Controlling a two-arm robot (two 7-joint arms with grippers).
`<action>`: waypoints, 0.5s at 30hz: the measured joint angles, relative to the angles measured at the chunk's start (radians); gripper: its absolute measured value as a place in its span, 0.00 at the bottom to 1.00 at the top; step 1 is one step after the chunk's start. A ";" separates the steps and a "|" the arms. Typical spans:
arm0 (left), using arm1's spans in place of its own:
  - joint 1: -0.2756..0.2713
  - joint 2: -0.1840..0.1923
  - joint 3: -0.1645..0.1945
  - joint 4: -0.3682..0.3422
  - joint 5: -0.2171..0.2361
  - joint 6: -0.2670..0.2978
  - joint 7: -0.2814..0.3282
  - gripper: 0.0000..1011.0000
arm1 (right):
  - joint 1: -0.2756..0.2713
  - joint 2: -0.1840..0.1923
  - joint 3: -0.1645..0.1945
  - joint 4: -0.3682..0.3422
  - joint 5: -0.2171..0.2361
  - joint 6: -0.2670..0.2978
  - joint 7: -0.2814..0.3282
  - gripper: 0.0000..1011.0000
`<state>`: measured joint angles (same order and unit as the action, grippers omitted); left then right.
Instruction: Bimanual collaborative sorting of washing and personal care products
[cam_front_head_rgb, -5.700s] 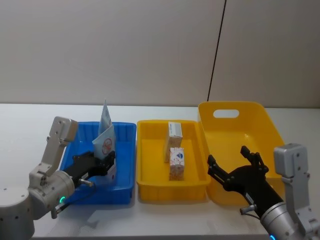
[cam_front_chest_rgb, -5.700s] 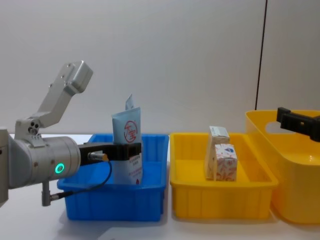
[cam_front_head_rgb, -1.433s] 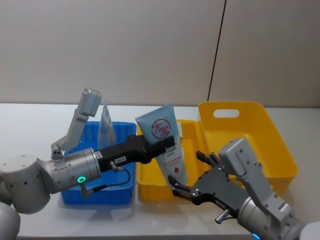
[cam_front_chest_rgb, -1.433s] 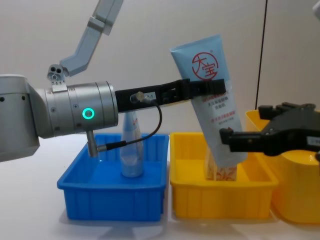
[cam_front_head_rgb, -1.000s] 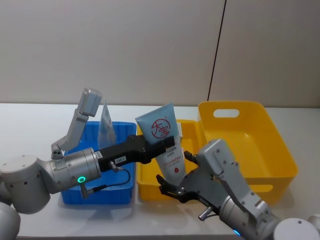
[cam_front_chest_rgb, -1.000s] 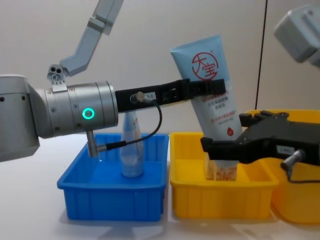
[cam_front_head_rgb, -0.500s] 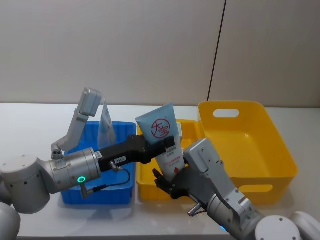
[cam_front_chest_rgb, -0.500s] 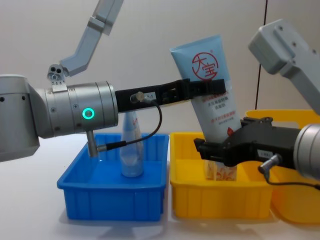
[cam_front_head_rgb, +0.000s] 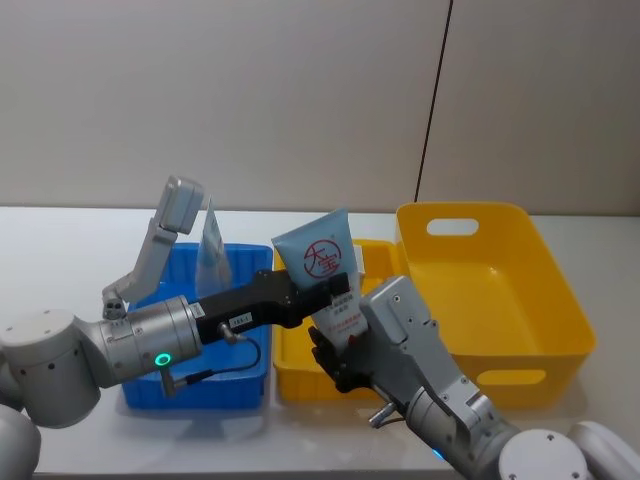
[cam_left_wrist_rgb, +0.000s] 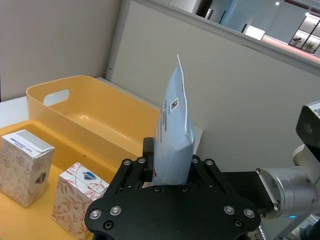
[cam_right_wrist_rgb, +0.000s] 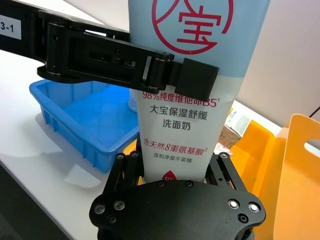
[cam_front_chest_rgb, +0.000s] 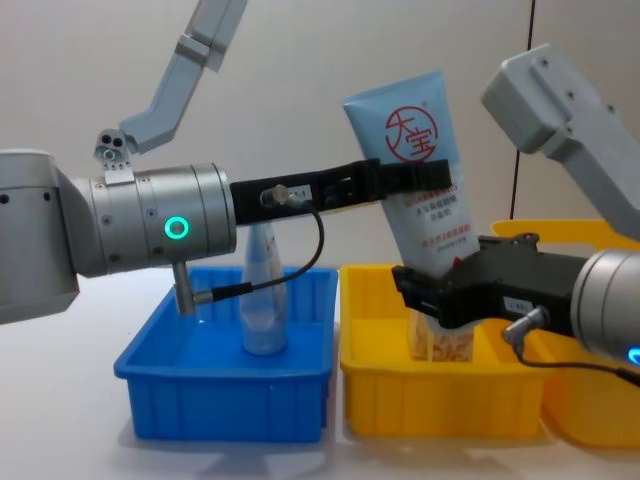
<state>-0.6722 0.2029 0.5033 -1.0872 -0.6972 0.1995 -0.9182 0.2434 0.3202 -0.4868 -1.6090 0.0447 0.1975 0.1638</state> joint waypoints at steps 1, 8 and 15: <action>0.000 0.000 0.000 0.000 0.000 0.000 0.000 0.28 | 0.000 -0.001 0.000 0.001 0.000 0.000 -0.001 0.49; 0.000 0.000 0.000 0.000 -0.001 0.000 -0.001 0.45 | 0.001 -0.003 -0.001 0.004 -0.003 0.000 -0.002 0.45; 0.000 0.000 0.000 0.000 -0.001 0.000 -0.001 0.66 | 0.001 -0.009 0.005 0.006 -0.011 0.001 -0.012 0.40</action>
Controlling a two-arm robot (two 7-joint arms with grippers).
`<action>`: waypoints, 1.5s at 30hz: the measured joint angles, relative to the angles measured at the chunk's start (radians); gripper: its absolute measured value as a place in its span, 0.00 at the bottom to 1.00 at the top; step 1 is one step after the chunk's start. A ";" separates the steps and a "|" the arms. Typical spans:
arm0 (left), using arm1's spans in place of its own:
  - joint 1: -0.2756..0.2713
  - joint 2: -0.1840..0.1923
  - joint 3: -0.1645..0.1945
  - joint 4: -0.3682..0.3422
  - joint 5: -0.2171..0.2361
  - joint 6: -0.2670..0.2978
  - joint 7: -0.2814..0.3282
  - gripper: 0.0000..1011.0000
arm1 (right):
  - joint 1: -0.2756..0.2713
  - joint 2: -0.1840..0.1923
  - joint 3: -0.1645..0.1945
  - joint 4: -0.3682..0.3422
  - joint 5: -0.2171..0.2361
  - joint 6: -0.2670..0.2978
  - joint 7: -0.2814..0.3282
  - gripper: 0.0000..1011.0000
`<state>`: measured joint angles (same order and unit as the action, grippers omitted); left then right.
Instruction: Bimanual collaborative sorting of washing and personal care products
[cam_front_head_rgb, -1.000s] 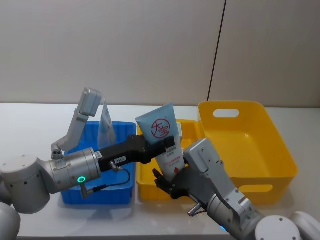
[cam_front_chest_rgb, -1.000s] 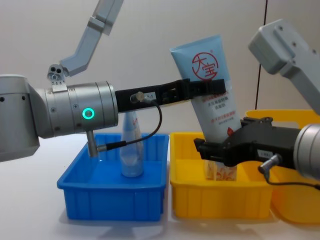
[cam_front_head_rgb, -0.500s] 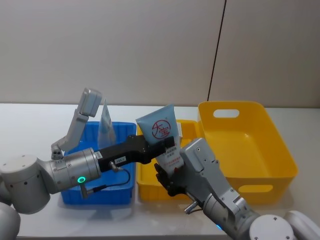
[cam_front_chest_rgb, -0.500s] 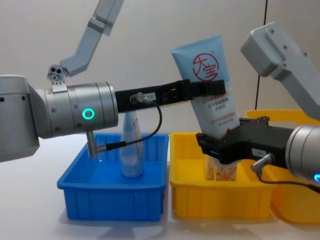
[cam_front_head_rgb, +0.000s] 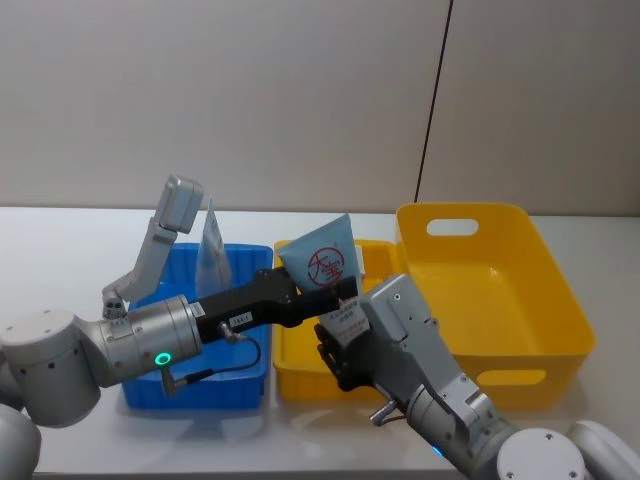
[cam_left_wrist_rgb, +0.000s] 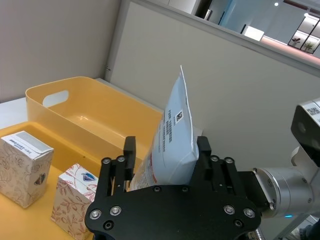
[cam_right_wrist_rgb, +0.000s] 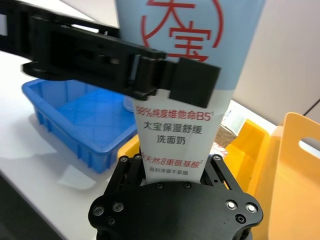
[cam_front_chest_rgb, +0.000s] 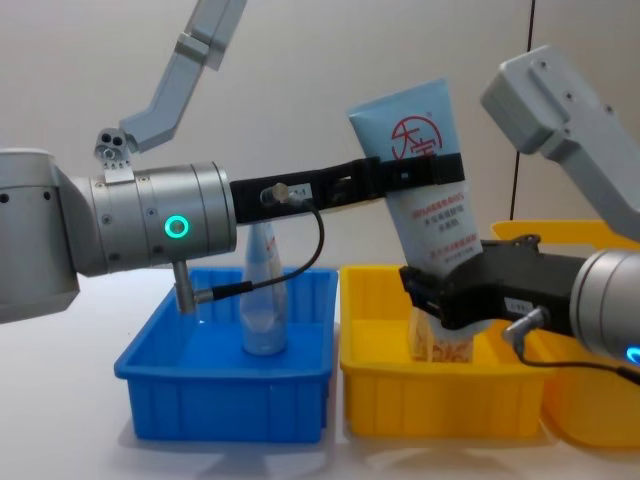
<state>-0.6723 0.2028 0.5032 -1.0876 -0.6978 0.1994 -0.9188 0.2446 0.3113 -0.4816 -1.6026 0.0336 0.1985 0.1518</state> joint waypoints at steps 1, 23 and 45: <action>0.000 0.000 0.000 0.000 0.000 0.000 0.000 0.70 | 0.000 -0.001 0.001 0.001 -0.001 0.000 -0.002 0.39; 0.000 0.000 0.000 0.000 0.000 0.000 0.000 0.99 | 0.062 -0.064 0.102 0.105 -0.054 -0.046 -0.167 0.32; 0.000 0.000 0.000 0.000 0.000 0.000 0.000 0.99 | 0.101 -0.145 0.295 0.102 0.028 0.087 -0.293 0.30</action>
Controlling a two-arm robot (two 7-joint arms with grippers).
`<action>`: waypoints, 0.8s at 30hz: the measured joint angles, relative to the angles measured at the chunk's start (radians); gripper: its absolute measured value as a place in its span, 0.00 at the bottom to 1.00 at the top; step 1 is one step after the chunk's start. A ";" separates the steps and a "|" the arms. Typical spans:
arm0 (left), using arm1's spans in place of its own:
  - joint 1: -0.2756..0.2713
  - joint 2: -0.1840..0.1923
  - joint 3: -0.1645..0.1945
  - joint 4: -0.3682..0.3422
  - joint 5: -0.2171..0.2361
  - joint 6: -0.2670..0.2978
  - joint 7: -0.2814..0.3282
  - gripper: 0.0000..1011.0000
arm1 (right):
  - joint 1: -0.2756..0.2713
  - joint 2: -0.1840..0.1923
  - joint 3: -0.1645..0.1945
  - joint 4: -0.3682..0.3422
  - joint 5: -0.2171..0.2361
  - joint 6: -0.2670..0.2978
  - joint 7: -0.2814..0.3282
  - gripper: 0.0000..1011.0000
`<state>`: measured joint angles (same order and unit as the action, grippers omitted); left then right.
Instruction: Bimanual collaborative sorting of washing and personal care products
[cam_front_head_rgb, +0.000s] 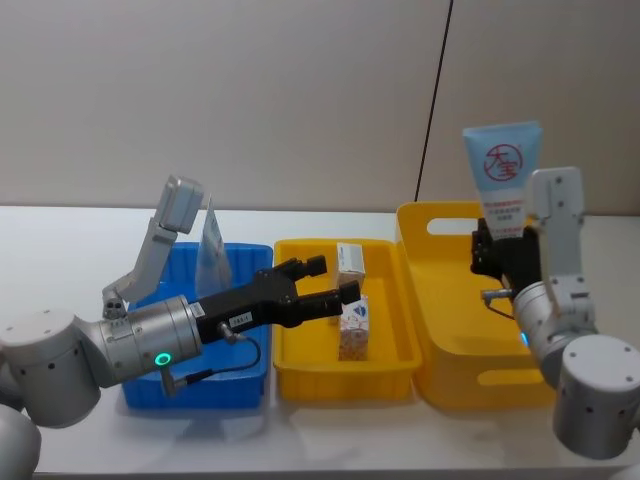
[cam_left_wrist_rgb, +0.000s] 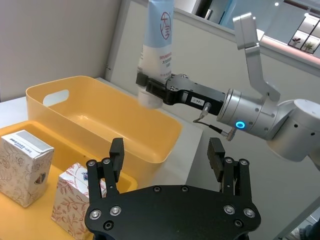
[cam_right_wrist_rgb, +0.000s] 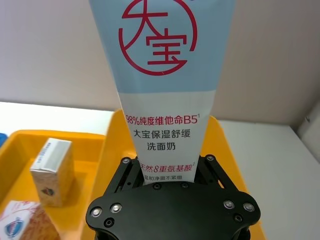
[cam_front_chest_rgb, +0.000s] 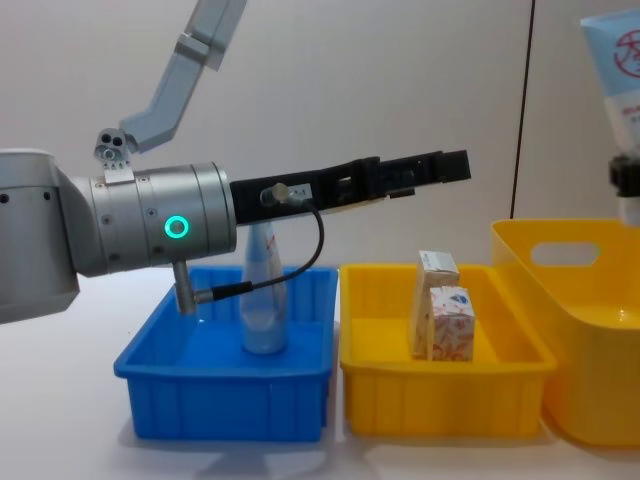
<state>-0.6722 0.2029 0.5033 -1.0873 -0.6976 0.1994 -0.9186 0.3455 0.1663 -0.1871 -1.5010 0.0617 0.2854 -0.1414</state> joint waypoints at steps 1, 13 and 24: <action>0.000 0.000 0.000 0.000 0.000 0.000 0.000 0.99 | 0.000 -0.005 0.012 -0.007 0.009 0.028 -0.005 0.30; 0.000 0.000 0.000 0.000 0.000 0.000 0.000 0.99 | -0.001 -0.035 0.076 -0.026 0.048 0.188 -0.037 0.29; 0.000 0.000 0.000 0.000 0.000 0.000 0.000 0.99 | 0.014 -0.054 0.098 0.008 0.051 0.237 -0.056 0.29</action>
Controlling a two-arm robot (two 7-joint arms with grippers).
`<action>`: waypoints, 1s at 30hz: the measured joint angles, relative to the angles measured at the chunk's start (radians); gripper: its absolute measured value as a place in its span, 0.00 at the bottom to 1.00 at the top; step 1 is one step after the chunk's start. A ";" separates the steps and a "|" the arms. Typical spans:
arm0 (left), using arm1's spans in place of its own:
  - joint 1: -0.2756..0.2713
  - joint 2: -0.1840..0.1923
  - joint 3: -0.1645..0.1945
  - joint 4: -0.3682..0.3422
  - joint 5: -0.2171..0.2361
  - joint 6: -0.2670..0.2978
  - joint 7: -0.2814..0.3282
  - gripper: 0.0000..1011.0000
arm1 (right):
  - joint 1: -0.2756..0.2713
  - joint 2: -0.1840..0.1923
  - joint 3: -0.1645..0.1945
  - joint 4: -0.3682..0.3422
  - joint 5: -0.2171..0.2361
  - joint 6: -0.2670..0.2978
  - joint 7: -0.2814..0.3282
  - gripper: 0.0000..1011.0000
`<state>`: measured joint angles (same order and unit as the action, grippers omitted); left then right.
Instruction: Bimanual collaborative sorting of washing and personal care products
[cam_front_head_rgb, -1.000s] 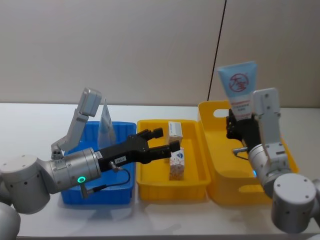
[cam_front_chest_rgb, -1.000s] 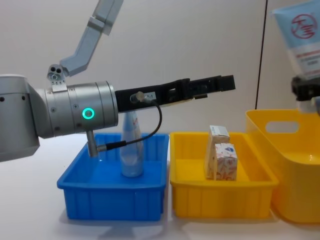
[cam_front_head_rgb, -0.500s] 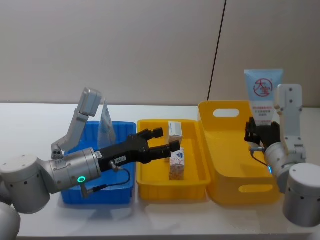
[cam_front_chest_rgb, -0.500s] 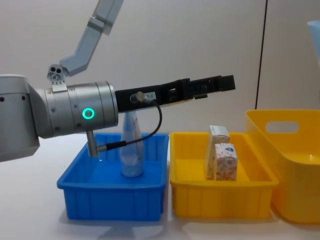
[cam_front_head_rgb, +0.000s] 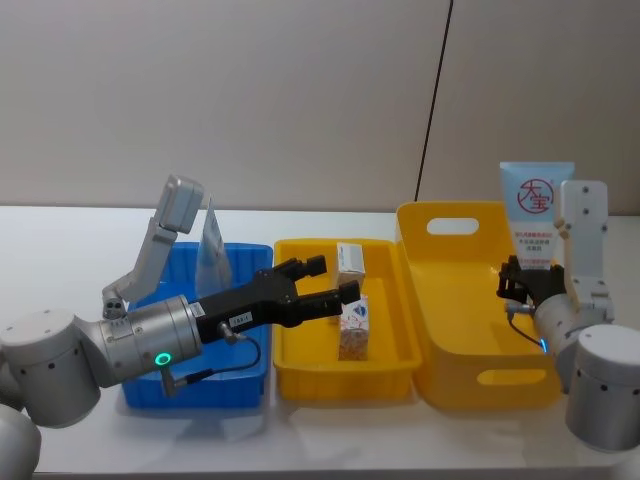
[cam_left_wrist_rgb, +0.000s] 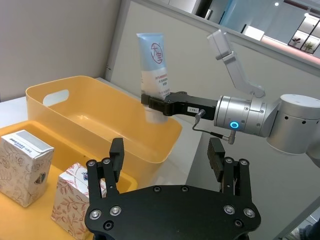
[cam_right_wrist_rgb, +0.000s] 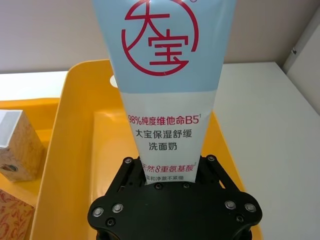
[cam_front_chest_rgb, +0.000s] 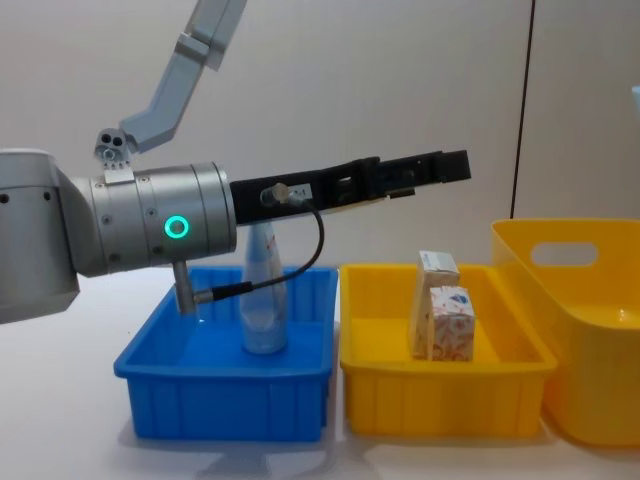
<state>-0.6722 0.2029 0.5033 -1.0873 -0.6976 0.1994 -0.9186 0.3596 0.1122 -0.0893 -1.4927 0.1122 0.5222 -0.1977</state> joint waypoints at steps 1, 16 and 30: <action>0.000 0.000 0.000 0.000 0.000 0.000 0.000 0.99 | 0.001 -0.001 0.001 0.002 0.000 0.002 -0.001 0.29; 0.000 0.000 0.000 0.000 0.000 0.000 0.000 0.99 | 0.007 -0.009 0.009 0.018 0.000 0.020 -0.009 0.61; 0.000 0.000 0.000 0.000 0.000 0.000 0.000 0.99 | 0.009 -0.011 0.012 0.022 -0.001 0.026 -0.011 0.99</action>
<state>-0.6722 0.2029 0.5033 -1.0873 -0.6976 0.1994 -0.9186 0.3686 0.1011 -0.0778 -1.4704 0.1114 0.5477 -0.2085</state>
